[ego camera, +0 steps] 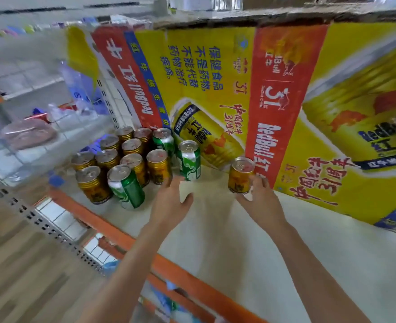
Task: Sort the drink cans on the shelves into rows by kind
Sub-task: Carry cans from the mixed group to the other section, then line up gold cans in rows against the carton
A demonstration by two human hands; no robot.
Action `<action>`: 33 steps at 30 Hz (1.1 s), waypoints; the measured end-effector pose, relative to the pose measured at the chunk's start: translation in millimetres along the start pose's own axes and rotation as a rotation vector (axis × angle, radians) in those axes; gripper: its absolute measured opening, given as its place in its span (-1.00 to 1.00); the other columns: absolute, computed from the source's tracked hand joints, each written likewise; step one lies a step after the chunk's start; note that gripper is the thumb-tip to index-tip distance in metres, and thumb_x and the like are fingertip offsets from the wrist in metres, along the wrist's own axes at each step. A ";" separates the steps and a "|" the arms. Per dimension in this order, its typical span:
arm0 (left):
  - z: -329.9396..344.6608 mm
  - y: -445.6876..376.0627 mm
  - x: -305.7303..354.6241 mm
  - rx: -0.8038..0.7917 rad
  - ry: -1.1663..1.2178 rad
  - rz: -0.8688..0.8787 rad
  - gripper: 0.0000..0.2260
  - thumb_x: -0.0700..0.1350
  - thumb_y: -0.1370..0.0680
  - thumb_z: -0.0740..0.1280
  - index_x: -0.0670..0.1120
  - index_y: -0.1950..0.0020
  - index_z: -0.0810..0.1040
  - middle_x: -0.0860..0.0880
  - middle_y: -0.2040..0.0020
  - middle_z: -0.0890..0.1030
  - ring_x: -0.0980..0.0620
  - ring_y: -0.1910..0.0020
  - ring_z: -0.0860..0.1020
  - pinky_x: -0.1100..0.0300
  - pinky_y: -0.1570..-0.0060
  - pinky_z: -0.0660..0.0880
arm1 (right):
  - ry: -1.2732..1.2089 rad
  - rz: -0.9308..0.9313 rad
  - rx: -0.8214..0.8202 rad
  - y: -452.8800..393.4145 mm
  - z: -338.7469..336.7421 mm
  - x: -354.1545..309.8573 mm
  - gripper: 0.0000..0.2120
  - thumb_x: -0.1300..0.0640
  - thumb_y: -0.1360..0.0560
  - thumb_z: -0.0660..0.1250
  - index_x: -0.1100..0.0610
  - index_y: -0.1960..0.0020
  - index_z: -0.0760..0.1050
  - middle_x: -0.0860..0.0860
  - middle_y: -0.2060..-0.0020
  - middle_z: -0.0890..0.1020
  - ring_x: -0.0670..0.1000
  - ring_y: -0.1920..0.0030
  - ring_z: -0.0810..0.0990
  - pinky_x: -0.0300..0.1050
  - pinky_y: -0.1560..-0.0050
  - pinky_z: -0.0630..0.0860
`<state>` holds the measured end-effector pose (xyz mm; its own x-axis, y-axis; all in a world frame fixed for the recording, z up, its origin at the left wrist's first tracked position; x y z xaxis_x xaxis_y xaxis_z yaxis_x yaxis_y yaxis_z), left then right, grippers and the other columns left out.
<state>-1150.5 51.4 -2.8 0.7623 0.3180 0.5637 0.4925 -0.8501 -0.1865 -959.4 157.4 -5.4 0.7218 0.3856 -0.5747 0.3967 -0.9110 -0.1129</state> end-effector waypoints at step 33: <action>102.4 36.5 133.7 -0.396 0.346 0.389 -0.45 0.06 -0.26 0.57 -0.04 -0.11 0.39 0.02 -0.07 0.58 -0.01 -0.04 0.54 0.04 0.06 0.50 | -0.263 0.424 0.460 161.4 -61.9 69.4 -0.45 0.08 -0.29 0.54 0.08 -0.16 0.34 0.01 -0.07 0.46 0.09 -0.06 0.50 0.00 0.04 0.49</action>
<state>-987.5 105.8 -16.7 0.6417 -0.1411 0.7539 -0.0339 -0.9872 -0.1559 -810.2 46.2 -13.4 0.5768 -0.0142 -0.8168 -0.2141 -0.9675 -0.1344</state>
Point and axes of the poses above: each hand's wrist, its own y-axis away from the middle knuckle, its own z-axis out of the palm, x = y × z, the point moved 2 cm from there along -y, towards the middle knuckle
